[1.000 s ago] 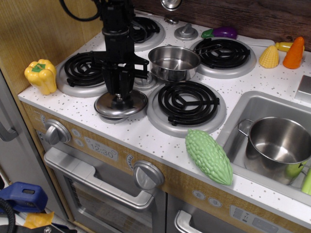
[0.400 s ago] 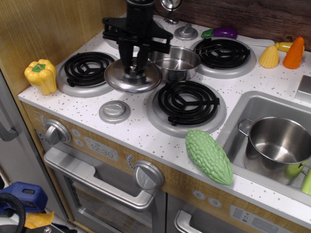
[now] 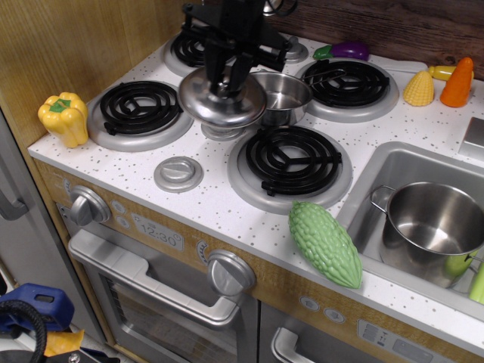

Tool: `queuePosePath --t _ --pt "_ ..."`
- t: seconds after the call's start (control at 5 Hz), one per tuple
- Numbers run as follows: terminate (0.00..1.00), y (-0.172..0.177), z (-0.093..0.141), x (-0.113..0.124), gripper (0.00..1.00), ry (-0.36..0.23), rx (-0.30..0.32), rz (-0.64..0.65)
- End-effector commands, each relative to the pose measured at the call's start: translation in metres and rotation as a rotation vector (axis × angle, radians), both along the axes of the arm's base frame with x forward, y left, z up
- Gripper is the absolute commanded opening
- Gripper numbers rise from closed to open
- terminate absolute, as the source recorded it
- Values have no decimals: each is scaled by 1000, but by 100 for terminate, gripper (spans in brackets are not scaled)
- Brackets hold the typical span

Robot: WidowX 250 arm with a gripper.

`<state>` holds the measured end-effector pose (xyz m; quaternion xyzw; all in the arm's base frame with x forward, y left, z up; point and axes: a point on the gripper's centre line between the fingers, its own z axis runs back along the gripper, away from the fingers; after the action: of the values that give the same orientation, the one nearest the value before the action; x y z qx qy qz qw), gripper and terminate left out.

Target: Put lid on pot or pan

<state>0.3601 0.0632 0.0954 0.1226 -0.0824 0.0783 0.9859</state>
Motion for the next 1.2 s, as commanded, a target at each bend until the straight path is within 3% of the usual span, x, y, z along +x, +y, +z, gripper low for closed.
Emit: queuePosePath --t 0.0,0.2,0.4,1.0 --pt "0 10 11 21 0 -43 -54 -93" --pt "0 21 3 31 0 -37 -77 -214" --pt "0 25 12 43 0 38 -126 -278" --pt "0 23 10 68 0 81 -118 -344"
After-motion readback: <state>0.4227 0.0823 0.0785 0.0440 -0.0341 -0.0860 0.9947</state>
